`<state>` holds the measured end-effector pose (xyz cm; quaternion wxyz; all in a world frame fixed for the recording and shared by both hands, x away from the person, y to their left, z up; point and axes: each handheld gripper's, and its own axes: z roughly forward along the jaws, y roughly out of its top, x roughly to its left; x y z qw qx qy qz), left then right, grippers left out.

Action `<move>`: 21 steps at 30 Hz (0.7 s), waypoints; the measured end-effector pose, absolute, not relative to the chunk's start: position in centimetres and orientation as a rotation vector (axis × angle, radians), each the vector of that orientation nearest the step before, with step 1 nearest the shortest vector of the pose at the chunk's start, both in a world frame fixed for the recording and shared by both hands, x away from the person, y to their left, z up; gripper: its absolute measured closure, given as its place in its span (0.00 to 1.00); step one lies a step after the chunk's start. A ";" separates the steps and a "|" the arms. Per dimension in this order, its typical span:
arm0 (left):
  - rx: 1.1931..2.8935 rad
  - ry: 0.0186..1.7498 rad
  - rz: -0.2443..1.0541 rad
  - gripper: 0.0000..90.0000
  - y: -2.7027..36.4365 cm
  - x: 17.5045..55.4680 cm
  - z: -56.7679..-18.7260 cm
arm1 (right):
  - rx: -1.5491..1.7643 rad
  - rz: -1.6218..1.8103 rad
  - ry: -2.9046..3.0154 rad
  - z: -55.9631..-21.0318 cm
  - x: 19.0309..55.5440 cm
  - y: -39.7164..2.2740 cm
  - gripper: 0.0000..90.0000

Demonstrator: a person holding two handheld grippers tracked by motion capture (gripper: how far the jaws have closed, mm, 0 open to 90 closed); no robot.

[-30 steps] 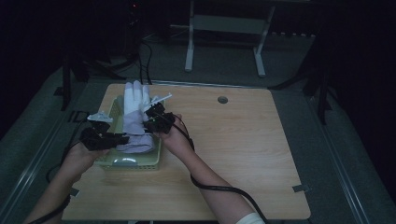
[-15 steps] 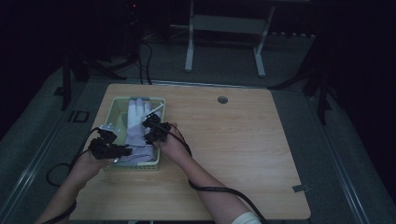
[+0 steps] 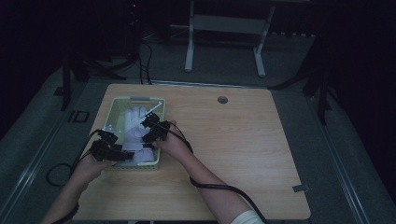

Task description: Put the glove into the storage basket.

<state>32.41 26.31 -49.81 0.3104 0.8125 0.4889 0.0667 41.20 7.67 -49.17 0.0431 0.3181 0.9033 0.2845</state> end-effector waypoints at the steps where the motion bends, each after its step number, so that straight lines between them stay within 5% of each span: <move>1: 2.125 1.281 0.175 0.28 26.4 32.3 -49.6 | 0.965 0.893 2.750 -48.9 41.2 7.6 0.47; 8: 1.977 1.272 0.276 0.15 26.0 31.8 -48.3 | 0.923 0.996 2.767 -46.8 41.4 6.4 0.26; 21: 1.919 1.154 0.396 0.15 23.5 31.1 -47.5 | 0.867 1.054 2.708 -45.6 41.5 2.7 0.18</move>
